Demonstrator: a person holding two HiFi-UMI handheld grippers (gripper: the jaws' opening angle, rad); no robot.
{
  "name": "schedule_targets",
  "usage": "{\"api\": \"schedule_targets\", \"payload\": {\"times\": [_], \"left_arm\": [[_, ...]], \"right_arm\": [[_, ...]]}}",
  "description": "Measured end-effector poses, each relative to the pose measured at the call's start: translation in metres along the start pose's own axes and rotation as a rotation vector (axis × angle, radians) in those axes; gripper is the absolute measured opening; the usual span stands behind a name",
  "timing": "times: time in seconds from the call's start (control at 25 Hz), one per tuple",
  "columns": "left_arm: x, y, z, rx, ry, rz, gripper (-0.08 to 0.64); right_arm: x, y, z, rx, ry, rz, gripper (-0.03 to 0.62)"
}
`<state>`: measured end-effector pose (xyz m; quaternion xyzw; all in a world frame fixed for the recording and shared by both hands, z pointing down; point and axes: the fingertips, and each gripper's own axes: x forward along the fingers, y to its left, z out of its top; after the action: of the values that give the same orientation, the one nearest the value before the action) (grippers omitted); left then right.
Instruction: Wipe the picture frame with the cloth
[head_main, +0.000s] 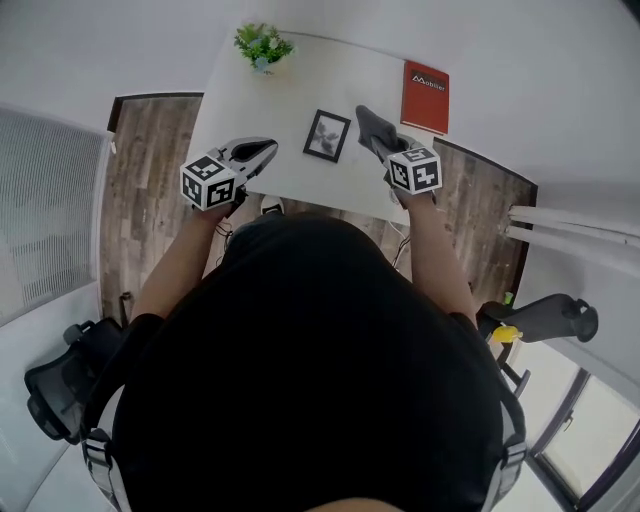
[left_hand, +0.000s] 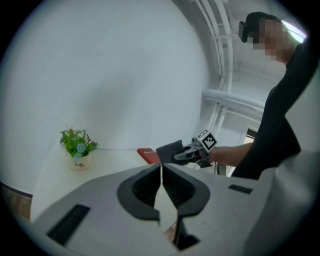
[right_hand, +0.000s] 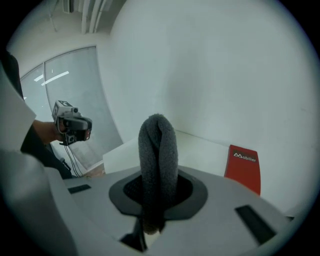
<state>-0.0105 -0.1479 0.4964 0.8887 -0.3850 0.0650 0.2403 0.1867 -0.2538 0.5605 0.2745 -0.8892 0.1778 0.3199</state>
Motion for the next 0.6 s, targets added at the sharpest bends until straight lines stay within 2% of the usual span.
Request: {"api": "schedule_targets", "payload": {"times": [0.28,0.6], "left_arm": [[0.006,-0.007,0.013,0.03,-0.004,-0.027,0.02],[0.01,-0.011,0.027,0.036,-0.024,-0.038,0.02]], "right_arm": [[-0.05,-0.005,0.027,0.073,-0.134,-0.045,0.046],[-0.094,-0.016,0.031,0.157,-0.236,-0.087,0.046]]}}
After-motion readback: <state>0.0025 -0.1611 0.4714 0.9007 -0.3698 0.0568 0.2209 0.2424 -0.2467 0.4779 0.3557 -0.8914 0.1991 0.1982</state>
